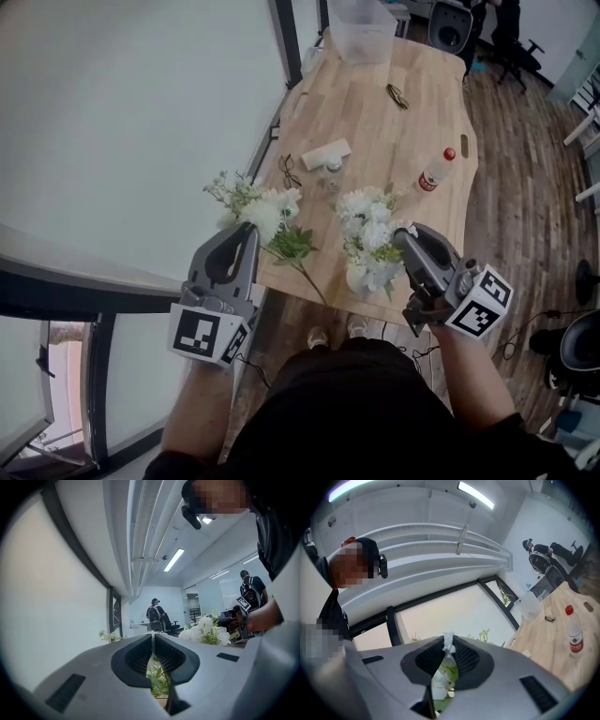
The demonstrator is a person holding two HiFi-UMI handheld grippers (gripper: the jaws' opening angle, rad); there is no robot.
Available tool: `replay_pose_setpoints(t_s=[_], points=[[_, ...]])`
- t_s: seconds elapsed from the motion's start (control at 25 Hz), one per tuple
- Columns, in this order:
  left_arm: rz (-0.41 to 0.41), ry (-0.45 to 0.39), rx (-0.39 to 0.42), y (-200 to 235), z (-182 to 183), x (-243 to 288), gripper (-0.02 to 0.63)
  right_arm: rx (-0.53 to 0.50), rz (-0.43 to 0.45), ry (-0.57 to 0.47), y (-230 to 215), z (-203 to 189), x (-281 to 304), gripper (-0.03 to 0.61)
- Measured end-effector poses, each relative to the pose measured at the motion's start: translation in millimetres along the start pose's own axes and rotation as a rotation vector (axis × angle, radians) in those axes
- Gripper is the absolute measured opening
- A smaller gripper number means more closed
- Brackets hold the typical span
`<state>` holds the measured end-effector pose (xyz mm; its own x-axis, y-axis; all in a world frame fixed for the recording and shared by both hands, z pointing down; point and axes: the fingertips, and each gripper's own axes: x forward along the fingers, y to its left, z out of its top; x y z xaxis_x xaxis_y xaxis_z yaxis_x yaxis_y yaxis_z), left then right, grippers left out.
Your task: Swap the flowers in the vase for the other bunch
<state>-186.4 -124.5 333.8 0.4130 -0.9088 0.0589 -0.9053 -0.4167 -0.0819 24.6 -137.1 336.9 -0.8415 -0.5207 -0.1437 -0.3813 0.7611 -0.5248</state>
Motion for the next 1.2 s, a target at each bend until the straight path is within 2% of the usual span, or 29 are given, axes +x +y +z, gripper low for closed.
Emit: replay_pose_setpoints(t_s=[0.48,1.2], points=[[-0.076,0.025,0.003,-32.3,-11.9,25.7,0.023,0.011,-0.049,0.029,-9.6,-13.0,-27.1,0.069],[-0.121,0.093,0.049,-58.3,-33.7,37.7,0.023,0.027,-0.093,0.096,-29.4,-44.4,-47.2,0.070]])
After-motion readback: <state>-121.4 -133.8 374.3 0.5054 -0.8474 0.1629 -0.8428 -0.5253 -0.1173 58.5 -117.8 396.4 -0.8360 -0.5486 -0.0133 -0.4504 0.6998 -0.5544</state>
